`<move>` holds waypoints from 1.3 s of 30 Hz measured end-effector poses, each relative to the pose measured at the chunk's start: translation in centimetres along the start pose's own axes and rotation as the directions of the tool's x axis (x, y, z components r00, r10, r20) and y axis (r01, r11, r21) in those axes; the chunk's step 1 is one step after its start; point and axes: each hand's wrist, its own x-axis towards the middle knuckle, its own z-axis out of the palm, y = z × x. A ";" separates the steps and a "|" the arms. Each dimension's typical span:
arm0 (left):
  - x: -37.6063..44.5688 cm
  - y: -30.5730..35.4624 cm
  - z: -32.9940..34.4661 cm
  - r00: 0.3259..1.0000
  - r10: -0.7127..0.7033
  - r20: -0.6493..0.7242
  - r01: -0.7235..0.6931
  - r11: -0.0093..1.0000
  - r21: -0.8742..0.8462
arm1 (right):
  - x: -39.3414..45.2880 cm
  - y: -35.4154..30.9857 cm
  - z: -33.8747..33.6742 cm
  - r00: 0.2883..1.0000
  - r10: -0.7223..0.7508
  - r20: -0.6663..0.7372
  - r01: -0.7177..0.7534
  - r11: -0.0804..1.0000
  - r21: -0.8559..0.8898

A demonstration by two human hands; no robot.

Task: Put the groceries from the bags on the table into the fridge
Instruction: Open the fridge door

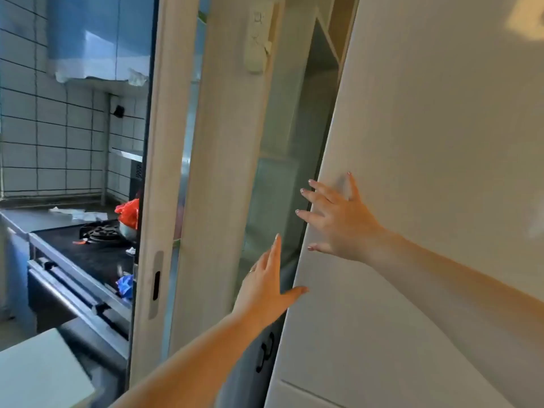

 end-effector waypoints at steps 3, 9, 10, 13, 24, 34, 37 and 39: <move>1.5 -0.3 1.0 0.997 -0.006 0.071 0.008 0.999 -0.039 | 0.8 0.6 0.1 0.999 -0.012 0.053 0.015 0.999 -0.047; 3.5 -1.7 3.2 0.981 0.099 0.168 -0.070 0.982 -0.174 | 0.8 0.7 -0.2 0.995 0.005 0.100 0.012 0.984 -0.175; 3.7 -1.7 3.5 0.976 0.121 0.181 -0.084 0.977 -0.198 | 0.8 0.6 -0.3 0.994 0.014 0.106 0.006 0.983 -0.181; 4.1 -1.9 4.0 0.971 0.152 0.185 -0.098 0.956 -0.275 | 1.0 0.3 -0.4 0.992 0.034 0.123 -0.009 0.980 -0.199; 4.4 -2.9 4.8 0.962 0.183 0.204 -0.101 0.928 -0.358 | 0.9 -0.7 -1.1 0.976 0.113 0.187 -0.065 0.968 -0.242; 3.6 -2.6 4.5 0.970 0.155 0.189 -0.086 0.940 -0.329 | 0.9 -1.3 -2.1 0.962 0.156 0.222 -0.101 0.965 -0.241; 1.9 -2.0 3.9 0.974 0.159 0.164 -0.100 0.942 -0.319 | 0.0 -1.5 -3.3 0.970 0.140 0.198 -0.102 0.976 -0.194; 0.4 -1.5 3.3 0.979 0.147 0.144 -0.097 0.945 -0.312 | -0.8 -1.8 -4.4 0.976 0.123 0.177 -0.092 0.981 -0.170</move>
